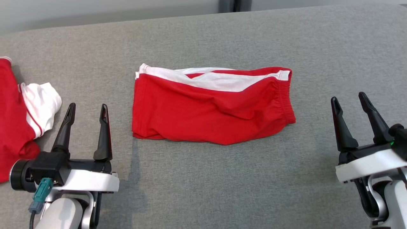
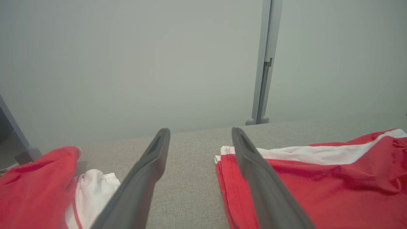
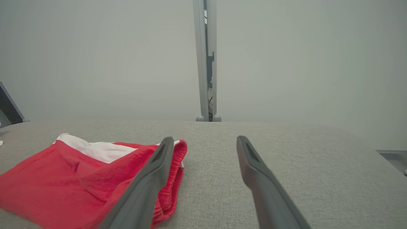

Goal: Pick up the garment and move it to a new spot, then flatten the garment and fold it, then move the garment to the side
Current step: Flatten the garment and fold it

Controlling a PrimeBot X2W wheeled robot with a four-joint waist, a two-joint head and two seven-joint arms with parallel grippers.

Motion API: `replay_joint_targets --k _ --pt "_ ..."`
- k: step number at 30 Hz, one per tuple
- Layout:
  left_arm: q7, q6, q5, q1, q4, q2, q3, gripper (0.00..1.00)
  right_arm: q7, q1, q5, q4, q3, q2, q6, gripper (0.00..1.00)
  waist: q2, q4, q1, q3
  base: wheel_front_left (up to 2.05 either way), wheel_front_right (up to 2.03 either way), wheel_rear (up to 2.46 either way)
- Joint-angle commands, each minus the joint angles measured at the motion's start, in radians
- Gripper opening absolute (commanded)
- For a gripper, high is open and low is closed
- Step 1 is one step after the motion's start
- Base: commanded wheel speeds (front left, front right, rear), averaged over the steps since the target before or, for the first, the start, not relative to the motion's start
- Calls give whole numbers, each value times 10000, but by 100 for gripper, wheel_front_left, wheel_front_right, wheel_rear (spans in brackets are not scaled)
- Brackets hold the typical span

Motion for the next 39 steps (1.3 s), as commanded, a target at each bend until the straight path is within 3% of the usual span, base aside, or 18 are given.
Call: replay_joint_targets --k 1,14,25,27,28,29,34,39 --pt "14 27 -7 -94 -49 18 5 100 119 -174 88 62 39 -81 1 100 -1 117 0 38 0 0 0" --pt "-13 -92 -6 -584 149 -257 -201 100 1236 -1730 1017 2738 1276 -346 -1 100 -1 1023 0 531 0 0 0" --pt "-56 -156 80 -723 300 -328 -197 100 1958 -2550 2528 4295 2189 -783 1 100 -1 1160 0 764 0 0 0" --pt "-62 -177 98 -765 311 -332 -205 100 2086 -2620 2838 4319 2613 -959 1 36 -1 1147 0 784 0 0 0" --pt "-65 -201 102 -783 309 -346 -216 100 2142 -2636 3012 4298 2846 -1027 1 14 -1 1137 0 791 0 0 0" --pt "-66 -223 110 -791 305 -348 -223 100 2145 -2660 3166 4311 2963 -1126 1 0 -1 1121 0 797 0 0 0" --pt "-76 -224 175 -824 320 -330 -209 100 2083 -2620 3944 4326 3412 -1511 -2 0 -1 982 0 800 0 0 0" --pt "-82 -264 180 -759 355 -322 -164 100 1781 -2392 4669 4260 3229 -2070 -10 0 -1 776 0 715 0 0 0"
